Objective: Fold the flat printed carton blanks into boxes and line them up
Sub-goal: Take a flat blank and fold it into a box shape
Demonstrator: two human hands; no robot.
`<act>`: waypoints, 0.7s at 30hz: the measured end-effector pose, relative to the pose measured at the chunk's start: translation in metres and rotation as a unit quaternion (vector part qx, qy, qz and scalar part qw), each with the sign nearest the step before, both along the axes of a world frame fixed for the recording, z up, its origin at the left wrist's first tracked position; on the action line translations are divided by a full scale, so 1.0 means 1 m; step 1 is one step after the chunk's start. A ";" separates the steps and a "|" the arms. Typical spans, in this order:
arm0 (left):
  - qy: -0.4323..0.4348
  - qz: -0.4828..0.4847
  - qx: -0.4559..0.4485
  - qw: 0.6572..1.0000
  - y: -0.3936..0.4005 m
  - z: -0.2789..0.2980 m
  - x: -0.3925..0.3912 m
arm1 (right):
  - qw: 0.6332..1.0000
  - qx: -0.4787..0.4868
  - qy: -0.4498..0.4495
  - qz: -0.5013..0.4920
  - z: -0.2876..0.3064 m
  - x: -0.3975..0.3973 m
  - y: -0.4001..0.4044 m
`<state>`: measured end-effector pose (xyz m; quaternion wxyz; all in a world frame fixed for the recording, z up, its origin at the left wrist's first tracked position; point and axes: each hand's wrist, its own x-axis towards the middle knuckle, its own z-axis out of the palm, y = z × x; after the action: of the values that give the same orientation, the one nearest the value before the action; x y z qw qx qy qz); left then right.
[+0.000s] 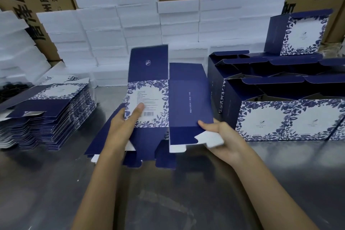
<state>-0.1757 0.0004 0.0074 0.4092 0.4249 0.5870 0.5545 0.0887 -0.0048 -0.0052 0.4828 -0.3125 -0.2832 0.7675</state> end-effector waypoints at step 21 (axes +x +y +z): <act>0.025 -0.032 0.100 0.994 -0.012 0.025 -0.005 | 0.996 0.041 -0.077 0.020 0.003 -0.003 -0.001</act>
<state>-0.1802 -0.0114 0.0320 0.3669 0.4962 0.5249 0.5863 0.0855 -0.0062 -0.0022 0.4568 -0.3446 -0.3566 0.7385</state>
